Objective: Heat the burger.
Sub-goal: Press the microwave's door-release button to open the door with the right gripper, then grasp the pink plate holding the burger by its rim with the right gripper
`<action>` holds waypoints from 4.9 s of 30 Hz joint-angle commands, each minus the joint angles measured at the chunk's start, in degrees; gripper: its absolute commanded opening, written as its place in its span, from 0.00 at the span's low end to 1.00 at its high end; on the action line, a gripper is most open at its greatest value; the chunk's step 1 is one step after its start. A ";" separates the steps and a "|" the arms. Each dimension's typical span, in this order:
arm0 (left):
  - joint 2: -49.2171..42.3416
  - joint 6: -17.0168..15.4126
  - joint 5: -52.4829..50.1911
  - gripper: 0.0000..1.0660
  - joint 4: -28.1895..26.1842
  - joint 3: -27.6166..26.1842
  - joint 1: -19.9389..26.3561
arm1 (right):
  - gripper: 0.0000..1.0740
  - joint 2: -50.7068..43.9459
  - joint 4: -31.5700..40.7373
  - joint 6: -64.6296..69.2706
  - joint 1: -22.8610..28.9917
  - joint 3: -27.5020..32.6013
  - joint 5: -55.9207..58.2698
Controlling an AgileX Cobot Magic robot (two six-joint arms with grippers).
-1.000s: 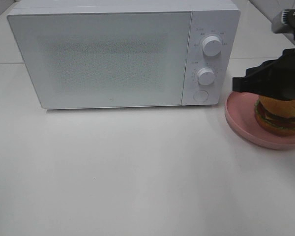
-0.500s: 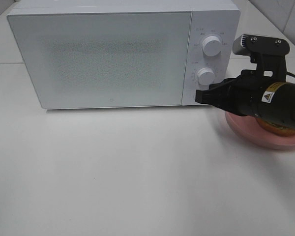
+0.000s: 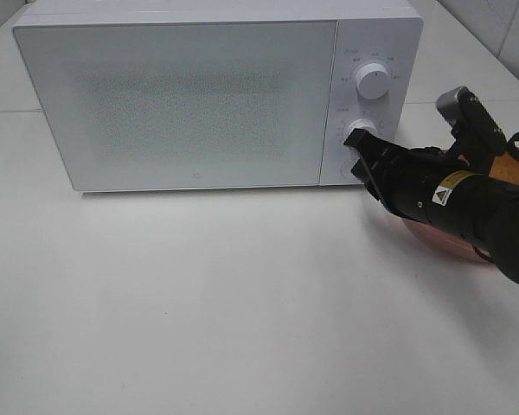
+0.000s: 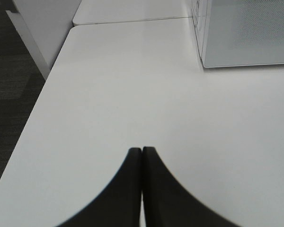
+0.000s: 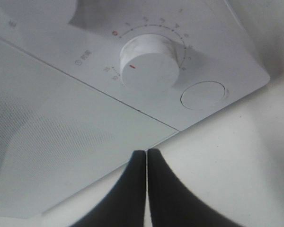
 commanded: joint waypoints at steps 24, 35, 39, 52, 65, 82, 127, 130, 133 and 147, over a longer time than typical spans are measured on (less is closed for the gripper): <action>-1.26 0.00 -0.74 0.00 -0.23 0.06 -0.17 | 0.01 10.03 5.56 19.77 0.00 -5.27 -7.56; -1.26 0.00 -0.74 0.00 -0.23 0.06 -0.17 | 0.01 13.58 8.19 19.82 0.00 -9.40 -7.33; -1.26 0.00 -0.74 0.00 -0.23 0.06 -0.17 | 0.00 15.41 8.14 19.48 0.00 -10.71 -7.56; -1.26 0.00 -0.74 0.00 -0.23 0.06 -0.17 | 0.00 15.70 14.27 11.75 0.00 -15.53 -1.20; -1.26 0.00 -0.74 0.00 -0.23 0.06 -0.17 | 0.00 17.30 15.47 12.89 -0.17 -17.48 -3.50; -1.26 0.00 -0.74 0.00 -0.23 0.06 -0.17 | 0.00 18.51 13.92 15.47 -0.29 -21.08 -9.05; -1.26 0.00 -0.74 0.00 -0.23 0.06 -0.17 | 0.05 5.67 -15.64 1.83 -0.17 -3.21 -7.62; -1.26 0.00 -0.74 0.00 -0.23 0.06 -0.17 | 0.07 5.21 -20.97 -6.07 -0.17 -3.21 -7.51; -1.26 0.00 -0.74 0.00 -0.23 0.06 -0.17 | 0.08 4.64 -24.69 -12.15 -0.17 -3.21 -7.05; -1.26 0.00 -0.74 0.00 -0.23 0.06 -0.17 | 0.10 -3.61 -31.74 -32.31 -0.17 -3.27 15.70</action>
